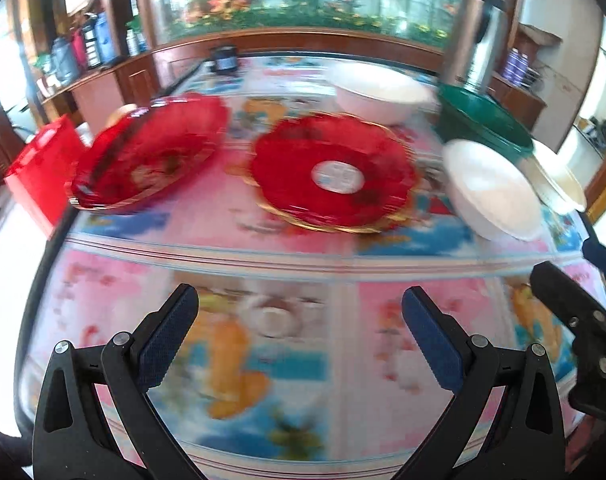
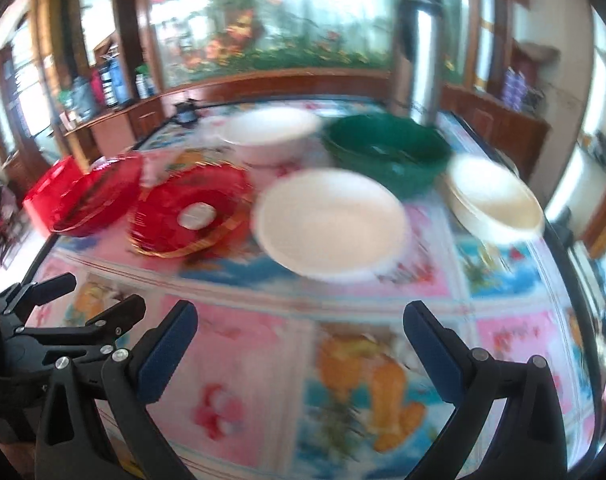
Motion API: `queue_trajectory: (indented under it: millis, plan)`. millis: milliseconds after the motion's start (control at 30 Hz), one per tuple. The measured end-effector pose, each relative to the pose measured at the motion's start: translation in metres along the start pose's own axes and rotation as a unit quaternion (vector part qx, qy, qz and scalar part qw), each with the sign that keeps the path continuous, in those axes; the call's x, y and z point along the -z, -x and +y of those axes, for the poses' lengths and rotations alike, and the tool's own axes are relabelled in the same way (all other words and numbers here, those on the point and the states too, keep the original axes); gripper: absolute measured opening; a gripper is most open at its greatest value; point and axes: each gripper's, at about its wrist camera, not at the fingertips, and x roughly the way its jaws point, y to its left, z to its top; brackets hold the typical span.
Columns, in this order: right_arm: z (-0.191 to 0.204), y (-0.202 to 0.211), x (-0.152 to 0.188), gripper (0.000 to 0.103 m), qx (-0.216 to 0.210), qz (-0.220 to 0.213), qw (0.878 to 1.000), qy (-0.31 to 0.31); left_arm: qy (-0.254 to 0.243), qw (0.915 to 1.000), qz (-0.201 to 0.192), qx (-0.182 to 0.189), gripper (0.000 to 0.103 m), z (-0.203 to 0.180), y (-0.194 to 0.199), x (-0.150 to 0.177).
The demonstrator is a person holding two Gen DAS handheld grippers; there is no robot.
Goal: Organize plates and bowls
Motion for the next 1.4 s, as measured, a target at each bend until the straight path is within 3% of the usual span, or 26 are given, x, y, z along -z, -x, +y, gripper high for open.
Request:
queue_trajectory:
  millis: [333,633,800,1033,1400]
  plan:
    - [0.092,-0.029,-0.044,0.103,-0.010,-0.018,0.993,0.116,0.055,0.9973,-0.009,-0.047,0.103,0.083,-0.004,-0.019]
    - [0.142,-0.069,-0.070,0.103,-0.037,0.002,0.991,0.131,0.089,0.9931,0.014,-0.074,0.103,0.135,-0.027,-0.034]
    - [0.159,-0.084,-0.089,0.103,-0.060,0.000,0.989,0.137,0.123,0.9919,0.007,-0.031,0.103,0.165,-0.034,-0.043]
    - [0.164,-0.109,-0.110,0.102,-0.121,0.020,0.986,0.111,0.151,0.9885,0.010,-0.005,0.103,0.189,-0.048,-0.057]
    - [0.175,-0.139,-0.131,0.102,-0.117,0.044,0.985,0.117,0.133,0.9906,0.009,-0.029,0.103,0.201,-0.066,-0.079]
